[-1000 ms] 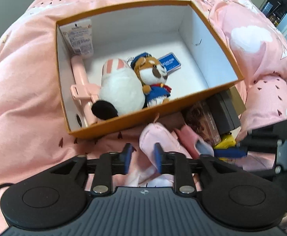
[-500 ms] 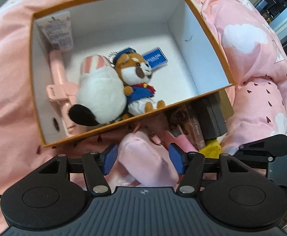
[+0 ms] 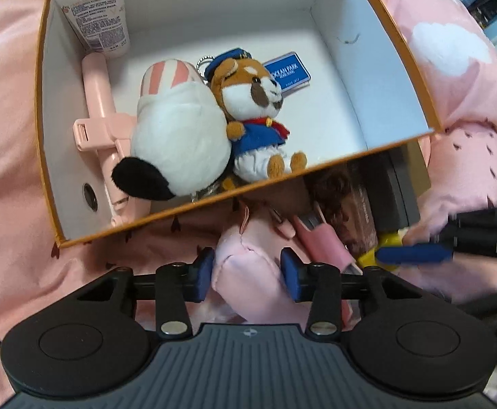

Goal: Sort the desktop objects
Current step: 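Lift the pink pouch with the left gripper while the right gripper lifts the pink wallet, then carry the pouch into the box with the left gripper while the right gripper carries the wallet in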

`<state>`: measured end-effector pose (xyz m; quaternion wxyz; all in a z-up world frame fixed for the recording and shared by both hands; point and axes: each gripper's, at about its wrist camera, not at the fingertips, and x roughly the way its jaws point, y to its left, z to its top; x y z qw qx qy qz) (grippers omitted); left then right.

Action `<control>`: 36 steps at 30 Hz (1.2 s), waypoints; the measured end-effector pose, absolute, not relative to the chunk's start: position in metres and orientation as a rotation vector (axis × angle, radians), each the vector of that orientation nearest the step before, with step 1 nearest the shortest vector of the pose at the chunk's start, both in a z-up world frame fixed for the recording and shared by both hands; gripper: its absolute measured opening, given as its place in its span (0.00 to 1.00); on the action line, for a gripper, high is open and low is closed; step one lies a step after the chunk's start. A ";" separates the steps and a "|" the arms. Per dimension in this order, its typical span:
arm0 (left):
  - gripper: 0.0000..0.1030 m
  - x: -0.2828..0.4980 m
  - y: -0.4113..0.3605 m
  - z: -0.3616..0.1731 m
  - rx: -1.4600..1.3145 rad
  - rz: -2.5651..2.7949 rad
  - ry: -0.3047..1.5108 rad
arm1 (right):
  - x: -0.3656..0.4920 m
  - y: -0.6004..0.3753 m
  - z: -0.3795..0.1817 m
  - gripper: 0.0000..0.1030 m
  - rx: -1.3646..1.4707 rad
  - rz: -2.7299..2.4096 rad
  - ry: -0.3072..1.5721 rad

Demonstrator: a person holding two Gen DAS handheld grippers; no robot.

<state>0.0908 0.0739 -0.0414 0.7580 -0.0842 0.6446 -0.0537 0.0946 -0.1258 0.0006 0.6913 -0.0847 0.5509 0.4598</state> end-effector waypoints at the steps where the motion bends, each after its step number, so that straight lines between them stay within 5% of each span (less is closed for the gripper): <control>1: 0.45 0.089 0.074 -0.041 -0.173 -0.123 1.411 | 0.098 -0.124 0.001 0.37 -0.184 1.021 1.238; 13: 0.41 0.058 0.078 -0.036 -0.175 -0.206 1.475 | 0.093 -0.074 -0.024 0.40 -0.432 0.963 1.250; 23: 0.35 0.036 0.086 -0.007 -0.213 -0.208 1.362 | 0.091 -0.099 -0.009 0.23 -0.464 0.971 1.200; 36: 0.33 0.040 0.085 0.067 -0.243 -0.211 1.138 | 0.093 -0.129 0.062 0.19 -0.360 0.990 1.008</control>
